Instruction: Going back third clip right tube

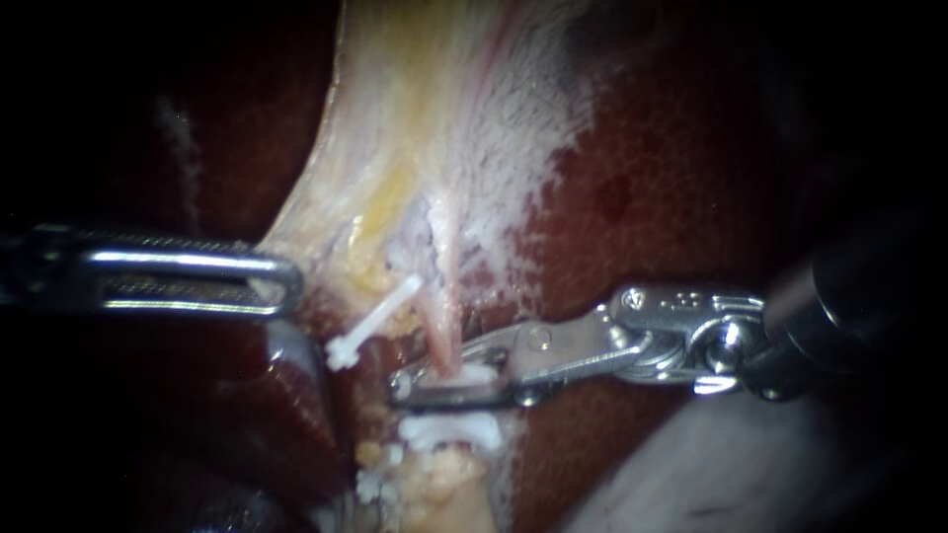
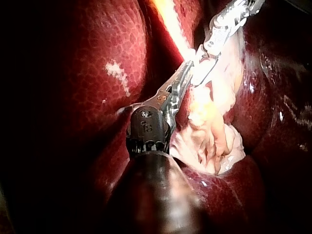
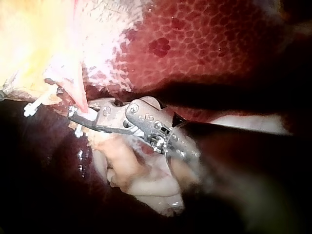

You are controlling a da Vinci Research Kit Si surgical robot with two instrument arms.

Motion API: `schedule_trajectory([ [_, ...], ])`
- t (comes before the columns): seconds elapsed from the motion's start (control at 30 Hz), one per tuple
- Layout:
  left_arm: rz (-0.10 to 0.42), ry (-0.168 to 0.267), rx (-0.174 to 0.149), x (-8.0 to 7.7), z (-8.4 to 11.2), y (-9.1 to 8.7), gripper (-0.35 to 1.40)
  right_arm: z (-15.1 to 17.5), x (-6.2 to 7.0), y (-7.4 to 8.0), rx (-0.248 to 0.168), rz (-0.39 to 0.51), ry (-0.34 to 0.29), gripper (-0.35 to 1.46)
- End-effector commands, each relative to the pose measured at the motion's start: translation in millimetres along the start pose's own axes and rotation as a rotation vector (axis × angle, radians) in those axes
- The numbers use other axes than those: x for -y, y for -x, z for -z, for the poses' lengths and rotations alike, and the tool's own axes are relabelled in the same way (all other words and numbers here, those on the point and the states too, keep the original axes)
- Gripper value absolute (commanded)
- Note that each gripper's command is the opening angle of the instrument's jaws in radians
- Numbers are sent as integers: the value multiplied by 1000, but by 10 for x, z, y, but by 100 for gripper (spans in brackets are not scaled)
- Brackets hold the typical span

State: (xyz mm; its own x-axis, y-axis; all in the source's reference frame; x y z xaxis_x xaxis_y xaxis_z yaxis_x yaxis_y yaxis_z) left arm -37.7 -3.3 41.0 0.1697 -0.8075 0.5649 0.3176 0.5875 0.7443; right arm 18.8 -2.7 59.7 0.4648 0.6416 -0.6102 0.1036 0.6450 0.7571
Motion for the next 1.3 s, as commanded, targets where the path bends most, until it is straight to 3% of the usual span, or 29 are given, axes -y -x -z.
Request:
schedule_trajectory([
  [0.03,0,0,0,0,0,0,-35,0,0,0,0,0,0,-35],
  [0.37,0,0,0,0,0,0,-35,-1,0,-1,0,0,1,-35],
  [0.5,0,0,0,0,0,0,-35,-3,-1,-1,1,11,-1,11],
  [0.63,0,0,0,0,0,0,-35,-6,-3,-4,0,123,-1,40],
  [0.73,0,0,0,0,0,0,-35,-9,-6,-6,0,181,0,51],
  [1.0,0,0,0,1,1,0,-35,3,-5,0,-4,236,13,54],
  [1.3,0,0,0,1,1,0,-35,67,10,6,-20,319,61,54],
])
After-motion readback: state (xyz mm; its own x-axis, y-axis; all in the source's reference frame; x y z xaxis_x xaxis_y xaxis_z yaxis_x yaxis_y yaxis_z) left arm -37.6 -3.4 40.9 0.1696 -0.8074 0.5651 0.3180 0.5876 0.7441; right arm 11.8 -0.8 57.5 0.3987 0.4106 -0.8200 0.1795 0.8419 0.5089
